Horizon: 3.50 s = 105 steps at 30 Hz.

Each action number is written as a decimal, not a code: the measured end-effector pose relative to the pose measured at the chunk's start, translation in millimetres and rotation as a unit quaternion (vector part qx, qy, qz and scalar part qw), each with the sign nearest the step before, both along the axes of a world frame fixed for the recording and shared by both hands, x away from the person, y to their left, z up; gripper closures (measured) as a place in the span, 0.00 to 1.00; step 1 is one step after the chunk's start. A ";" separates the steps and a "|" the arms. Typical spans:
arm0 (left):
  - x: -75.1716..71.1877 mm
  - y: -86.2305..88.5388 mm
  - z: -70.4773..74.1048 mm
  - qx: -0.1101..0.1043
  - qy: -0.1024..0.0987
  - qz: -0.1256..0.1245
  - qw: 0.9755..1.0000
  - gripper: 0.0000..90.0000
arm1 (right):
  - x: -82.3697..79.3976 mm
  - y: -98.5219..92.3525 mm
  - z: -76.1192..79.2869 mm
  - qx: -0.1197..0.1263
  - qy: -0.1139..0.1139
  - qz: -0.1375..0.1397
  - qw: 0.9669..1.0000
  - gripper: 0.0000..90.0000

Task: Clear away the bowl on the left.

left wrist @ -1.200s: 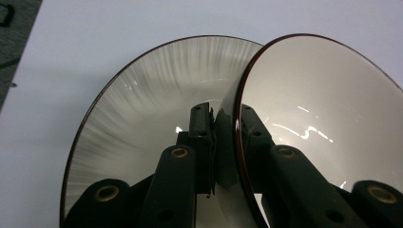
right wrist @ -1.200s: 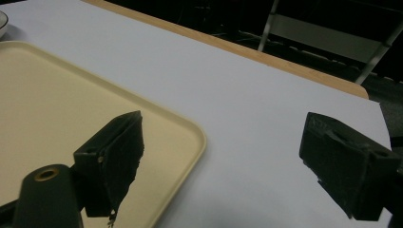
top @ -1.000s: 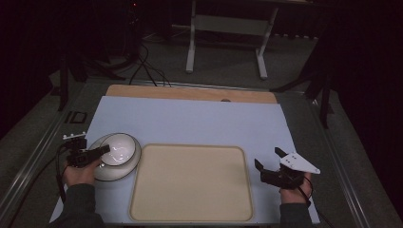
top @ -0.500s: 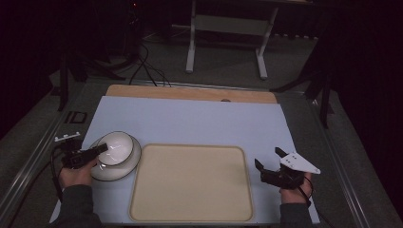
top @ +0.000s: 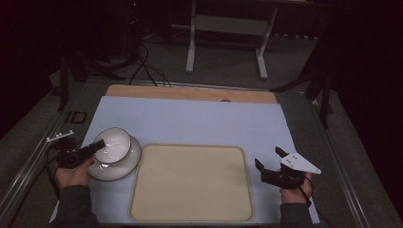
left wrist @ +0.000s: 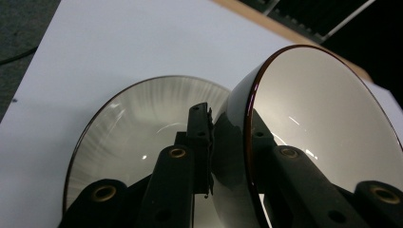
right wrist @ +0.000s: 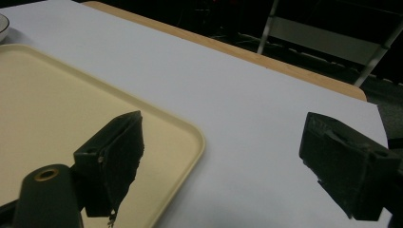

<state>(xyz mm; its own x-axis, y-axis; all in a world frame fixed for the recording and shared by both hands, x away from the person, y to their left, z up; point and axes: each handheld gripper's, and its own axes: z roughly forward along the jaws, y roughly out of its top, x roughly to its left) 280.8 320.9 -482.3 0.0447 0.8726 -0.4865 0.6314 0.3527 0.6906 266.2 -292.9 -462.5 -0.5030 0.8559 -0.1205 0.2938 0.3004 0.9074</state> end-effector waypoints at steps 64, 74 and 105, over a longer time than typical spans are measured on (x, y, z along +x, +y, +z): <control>-0.6 -69.4 38.2 0.015 -0.057 -0.088 0.994 0.87 | 0.3 0.1 0.3 -0.002 -0.003 0.000 1.000 0.16; 1.4 -78.7 37.4 0.018 -0.055 -0.101 0.993 0.87 | 0.3 0.3 0.3 -0.002 -0.002 -0.001 1.000 0.16; 6.9 -111.8 29.1 0.028 -0.040 -0.141 0.989 0.86 | 0.0 -0.2 0.9 -0.003 -0.005 -0.001 1.000 0.16</control>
